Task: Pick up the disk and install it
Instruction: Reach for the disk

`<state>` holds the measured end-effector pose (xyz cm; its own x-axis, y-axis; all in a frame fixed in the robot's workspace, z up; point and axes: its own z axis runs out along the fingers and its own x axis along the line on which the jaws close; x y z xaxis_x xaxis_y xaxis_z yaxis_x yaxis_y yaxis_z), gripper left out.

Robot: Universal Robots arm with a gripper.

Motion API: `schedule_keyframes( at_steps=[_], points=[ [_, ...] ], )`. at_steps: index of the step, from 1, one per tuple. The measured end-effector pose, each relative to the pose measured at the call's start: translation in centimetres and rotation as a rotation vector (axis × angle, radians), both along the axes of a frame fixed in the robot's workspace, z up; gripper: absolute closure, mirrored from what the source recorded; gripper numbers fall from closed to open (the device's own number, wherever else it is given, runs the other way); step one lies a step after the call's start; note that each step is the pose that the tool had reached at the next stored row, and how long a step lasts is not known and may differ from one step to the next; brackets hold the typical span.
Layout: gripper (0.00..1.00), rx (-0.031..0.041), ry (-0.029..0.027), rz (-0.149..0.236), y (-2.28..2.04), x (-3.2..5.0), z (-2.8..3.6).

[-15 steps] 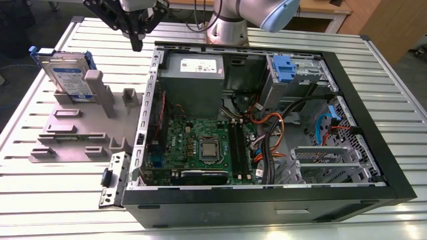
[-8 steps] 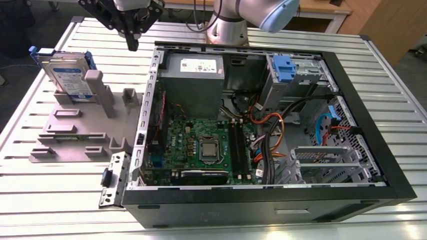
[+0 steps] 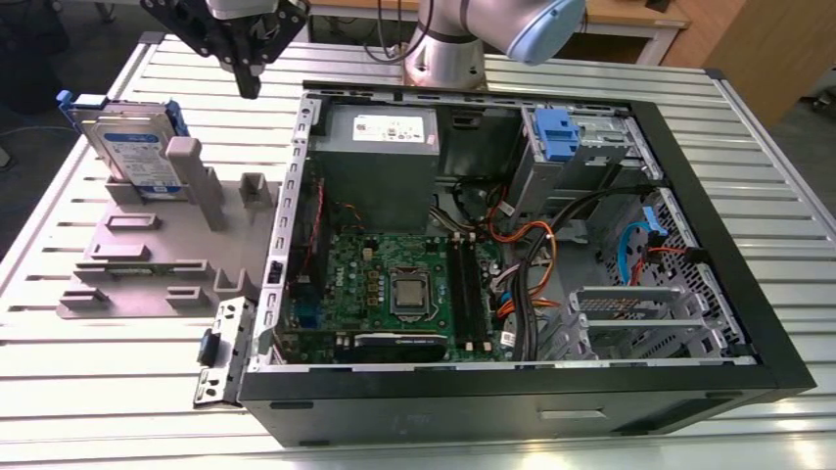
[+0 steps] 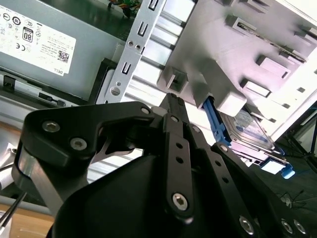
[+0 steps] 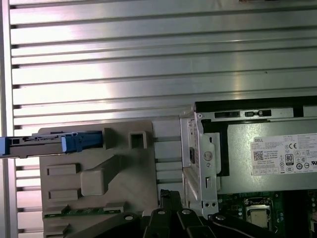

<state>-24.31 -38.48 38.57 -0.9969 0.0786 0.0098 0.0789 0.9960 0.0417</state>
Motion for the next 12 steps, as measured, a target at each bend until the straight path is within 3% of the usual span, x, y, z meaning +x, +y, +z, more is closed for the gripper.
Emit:
schedule_keyframes(
  at_steps=[12],
  points=[
    [0.89, 0.0, 0.0, 0.0, 0.0, -0.6, 0.0]
  ],
)
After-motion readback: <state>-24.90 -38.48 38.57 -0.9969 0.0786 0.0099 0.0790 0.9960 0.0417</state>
